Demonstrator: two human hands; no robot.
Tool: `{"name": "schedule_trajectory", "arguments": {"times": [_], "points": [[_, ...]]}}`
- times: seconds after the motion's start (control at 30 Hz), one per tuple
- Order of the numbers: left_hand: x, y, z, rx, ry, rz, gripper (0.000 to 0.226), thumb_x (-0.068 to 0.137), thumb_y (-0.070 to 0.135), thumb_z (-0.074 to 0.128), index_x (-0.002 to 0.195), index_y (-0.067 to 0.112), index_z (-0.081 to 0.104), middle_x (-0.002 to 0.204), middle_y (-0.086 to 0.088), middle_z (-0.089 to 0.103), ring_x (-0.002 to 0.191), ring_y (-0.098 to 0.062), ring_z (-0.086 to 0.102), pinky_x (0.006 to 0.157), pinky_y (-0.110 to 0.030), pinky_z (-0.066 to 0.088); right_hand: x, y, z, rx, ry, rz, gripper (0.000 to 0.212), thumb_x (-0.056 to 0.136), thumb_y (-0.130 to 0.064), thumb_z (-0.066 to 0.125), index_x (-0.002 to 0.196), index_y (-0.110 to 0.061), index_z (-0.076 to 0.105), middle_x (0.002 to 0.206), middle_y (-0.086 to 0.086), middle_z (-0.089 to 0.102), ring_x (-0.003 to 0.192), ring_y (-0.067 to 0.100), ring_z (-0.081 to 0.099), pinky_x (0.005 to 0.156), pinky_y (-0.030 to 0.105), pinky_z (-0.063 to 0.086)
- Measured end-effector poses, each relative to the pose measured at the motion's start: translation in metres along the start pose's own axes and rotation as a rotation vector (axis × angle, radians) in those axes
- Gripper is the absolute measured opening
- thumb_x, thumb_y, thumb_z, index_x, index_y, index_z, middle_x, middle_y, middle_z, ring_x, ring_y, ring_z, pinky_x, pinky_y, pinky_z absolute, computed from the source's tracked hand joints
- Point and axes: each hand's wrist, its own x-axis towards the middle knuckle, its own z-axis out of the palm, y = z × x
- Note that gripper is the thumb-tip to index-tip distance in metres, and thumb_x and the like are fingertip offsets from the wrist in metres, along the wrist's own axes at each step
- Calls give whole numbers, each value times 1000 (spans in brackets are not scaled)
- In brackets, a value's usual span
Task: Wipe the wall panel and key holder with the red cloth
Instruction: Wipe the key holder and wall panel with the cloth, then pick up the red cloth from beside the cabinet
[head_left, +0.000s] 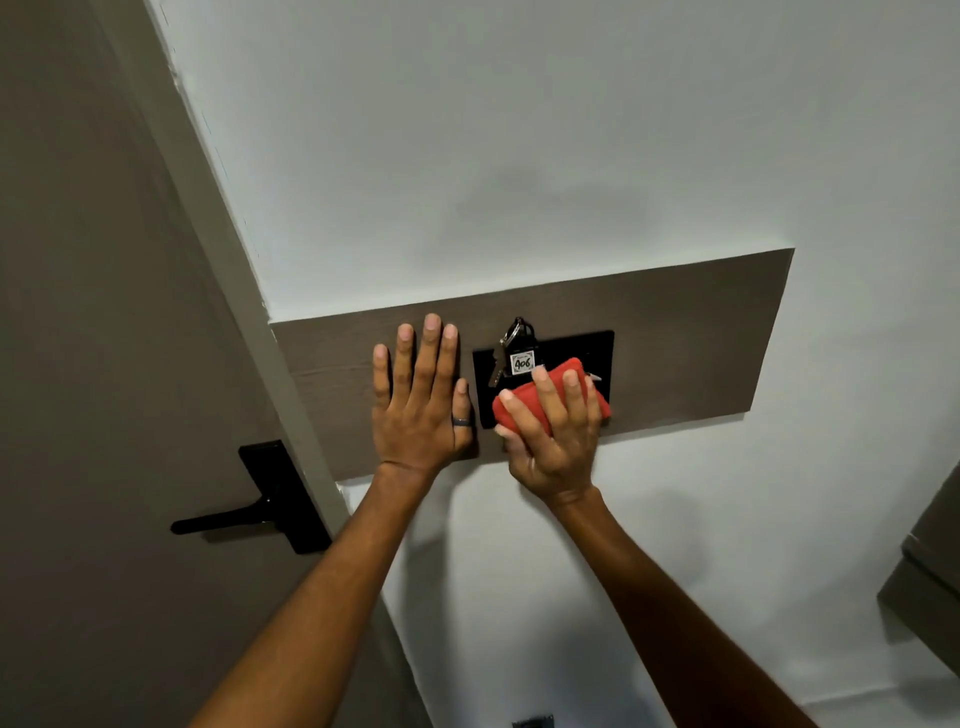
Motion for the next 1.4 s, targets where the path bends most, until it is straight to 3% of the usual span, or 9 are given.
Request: {"name": "schedule_trajectory", "arguments": {"times": [0.33,0.67,0.73,0.83,0.93,1.07,1.27,1.33,1.4], "points": [[-3,-1,4,17,26,6,61,101,30,38,157,8,30,163,-5,23,157,-26,4,128,-48,9,54,8,-8,-5,20,346,39,107,-38,51,131,-17,73,150,21,57,147,44,45,115,59,44],[2,11,-8,-1,-27,-112,58,103,26,35,158,7,27,164,-10,22,157,-24,1,129,-47,5,-7,56,-59,-102,-282,90,38,107,-24,60,144,-14,61,151,17,57,143,42,52,108,48,53],[-2,34,-16,-144,-29,-233,55,105,23,36,157,5,29,164,-17,23,158,-26,4,129,-48,6,-20,70,-86,3,-332,352,40,107,-19,61,146,-11,59,154,14,55,147,33,49,118,41,46],[-25,90,-26,-298,-55,-96,54,103,21,42,154,8,32,160,-18,27,157,-30,12,128,-50,10,-29,78,-129,465,-126,1298,44,109,-29,56,151,-16,51,154,8,55,136,8,56,110,24,48],[-44,159,-26,-463,-208,9,52,100,21,46,150,9,37,160,-17,30,155,-33,19,127,-52,16,-29,106,-167,1104,81,2048,42,111,-41,42,130,-9,62,125,15,66,114,30,64,99,40,53],[-59,270,-14,-598,-533,-2,53,102,24,46,152,6,39,162,-17,32,155,-33,20,126,-54,21,-62,163,-234,1233,291,2452,52,106,-37,35,122,-5,72,126,22,71,116,42,68,103,52,55],[-77,394,13,-679,-914,96,57,104,30,43,157,10,34,165,-13,29,156,-31,17,126,-52,21,-99,297,-333,1044,290,2439,68,102,-64,35,150,-20,55,151,17,58,143,39,51,125,55,33],[-79,426,22,-689,-971,136,57,105,33,38,157,9,34,165,-13,29,155,-32,19,125,-53,23,-108,355,-365,820,254,2286,68,104,-69,35,141,-19,62,133,15,70,127,36,65,108,52,53],[-80,458,35,-696,-987,159,59,106,36,33,158,9,32,165,-12,28,155,-32,18,126,-51,22,-110,411,-393,564,15,2006,58,103,-70,39,130,-26,66,119,8,76,112,29,72,88,45,64]]}}
